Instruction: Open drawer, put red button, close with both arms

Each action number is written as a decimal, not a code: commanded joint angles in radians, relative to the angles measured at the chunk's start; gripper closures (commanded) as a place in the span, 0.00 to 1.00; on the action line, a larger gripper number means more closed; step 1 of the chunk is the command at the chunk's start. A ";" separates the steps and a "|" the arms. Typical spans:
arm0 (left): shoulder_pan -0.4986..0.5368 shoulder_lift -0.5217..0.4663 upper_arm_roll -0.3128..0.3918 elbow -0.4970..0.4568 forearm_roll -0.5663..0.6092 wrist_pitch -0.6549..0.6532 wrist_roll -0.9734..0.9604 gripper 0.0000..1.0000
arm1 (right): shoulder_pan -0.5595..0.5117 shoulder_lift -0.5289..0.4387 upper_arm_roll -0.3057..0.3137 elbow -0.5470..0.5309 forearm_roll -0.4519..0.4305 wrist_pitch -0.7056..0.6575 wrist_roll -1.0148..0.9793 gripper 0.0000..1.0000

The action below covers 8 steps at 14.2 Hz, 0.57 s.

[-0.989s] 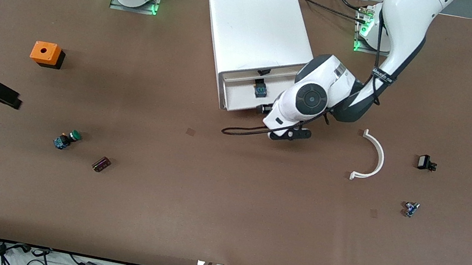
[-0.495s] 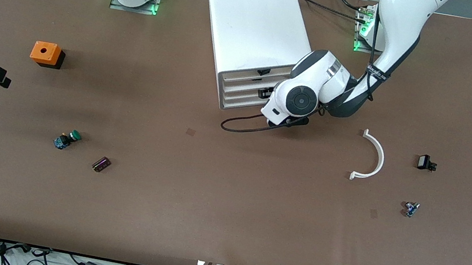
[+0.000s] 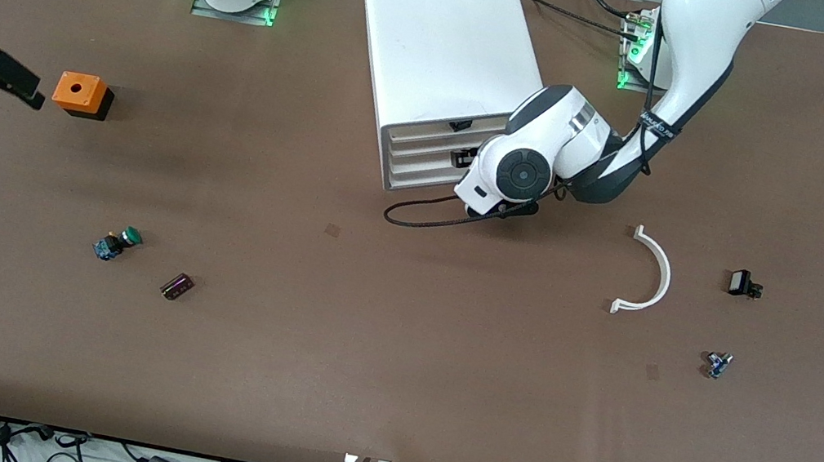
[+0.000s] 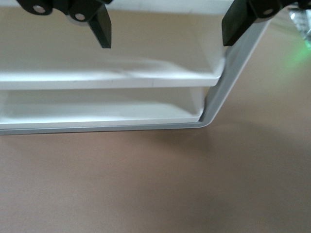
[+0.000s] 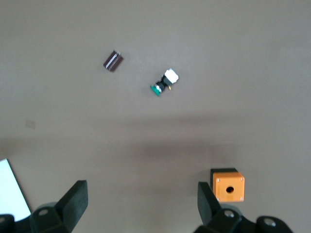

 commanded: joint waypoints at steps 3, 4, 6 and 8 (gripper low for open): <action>0.100 -0.015 -0.004 0.231 0.151 -0.259 0.080 0.00 | -0.011 -0.033 0.016 -0.052 -0.047 0.042 -0.021 0.00; 0.135 -0.020 -0.003 0.251 0.180 -0.262 0.142 0.00 | -0.011 -0.006 0.017 -0.018 -0.045 0.038 -0.024 0.00; 0.203 -0.050 -0.006 0.267 0.231 -0.264 0.243 0.00 | -0.013 0.027 0.019 0.031 -0.045 0.036 -0.028 0.00; 0.246 -0.087 -0.009 0.299 0.301 -0.265 0.358 0.00 | -0.013 0.038 0.019 0.045 -0.042 0.036 -0.028 0.00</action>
